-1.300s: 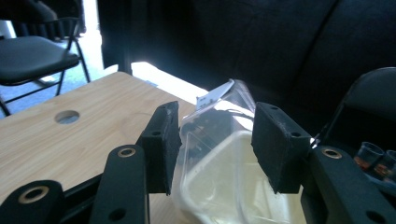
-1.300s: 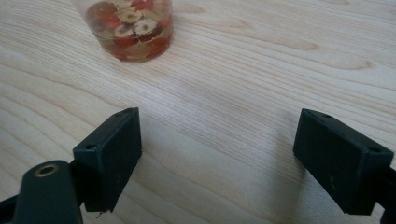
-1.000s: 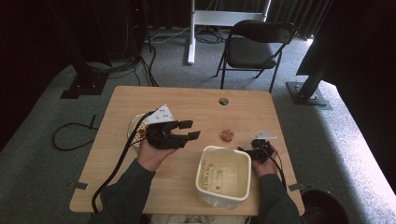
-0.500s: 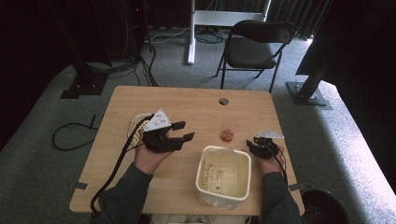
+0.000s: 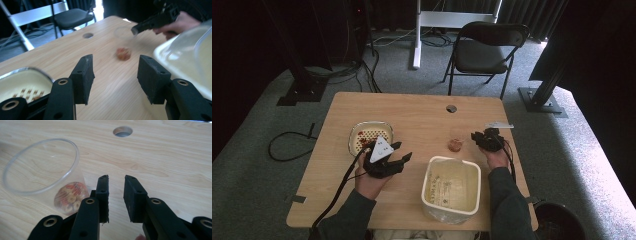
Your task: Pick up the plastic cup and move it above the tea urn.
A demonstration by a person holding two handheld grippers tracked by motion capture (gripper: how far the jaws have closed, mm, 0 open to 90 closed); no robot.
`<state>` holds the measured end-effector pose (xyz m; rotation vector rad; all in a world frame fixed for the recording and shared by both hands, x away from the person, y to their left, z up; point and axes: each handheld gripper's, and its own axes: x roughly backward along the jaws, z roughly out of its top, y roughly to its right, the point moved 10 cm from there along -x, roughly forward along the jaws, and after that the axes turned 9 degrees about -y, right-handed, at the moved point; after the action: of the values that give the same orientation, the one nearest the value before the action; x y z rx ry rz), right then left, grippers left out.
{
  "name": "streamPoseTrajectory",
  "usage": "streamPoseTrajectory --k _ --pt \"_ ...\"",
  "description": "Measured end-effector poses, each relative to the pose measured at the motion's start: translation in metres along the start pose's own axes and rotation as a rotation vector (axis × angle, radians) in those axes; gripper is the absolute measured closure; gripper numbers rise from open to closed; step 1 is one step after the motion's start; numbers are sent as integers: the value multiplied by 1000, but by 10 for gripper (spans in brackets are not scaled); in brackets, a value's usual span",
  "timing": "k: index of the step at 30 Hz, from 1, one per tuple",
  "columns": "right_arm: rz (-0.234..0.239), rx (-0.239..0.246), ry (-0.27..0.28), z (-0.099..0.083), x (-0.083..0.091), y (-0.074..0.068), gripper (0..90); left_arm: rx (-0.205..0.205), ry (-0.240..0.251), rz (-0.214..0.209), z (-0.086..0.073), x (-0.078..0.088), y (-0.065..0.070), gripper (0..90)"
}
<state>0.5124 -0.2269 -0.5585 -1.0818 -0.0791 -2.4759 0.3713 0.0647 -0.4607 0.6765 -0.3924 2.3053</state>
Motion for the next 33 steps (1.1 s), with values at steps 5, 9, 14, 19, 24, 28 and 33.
streamPoseTrajectory --k 5,9,14,19,24,28,33 --pt "26 19 -35 2 -22 -6 738 19 -13 22 -25 -15 1 482" --pt "77 37 -47 3 -35 -13 735 10 -25 59 -37 -27 1 482" --pt "145 70 -38 2 -38 -27 723 12 -34 92 -45 -42 0 449" --pt "201 129 -30 2 -37 -45 717 7 -46 83 -49 -55 3 446" --pt "185 164 -18 9 -35 -50 702 13 -59 55 -53 -66 7 489" --pt "191 153 -21 18 -38 -50 703 18 -71 36 -54 -76 10 528" --pt "250 211 -51 19 -42 -67 708 12 -75 25 -55 -88 13 556"
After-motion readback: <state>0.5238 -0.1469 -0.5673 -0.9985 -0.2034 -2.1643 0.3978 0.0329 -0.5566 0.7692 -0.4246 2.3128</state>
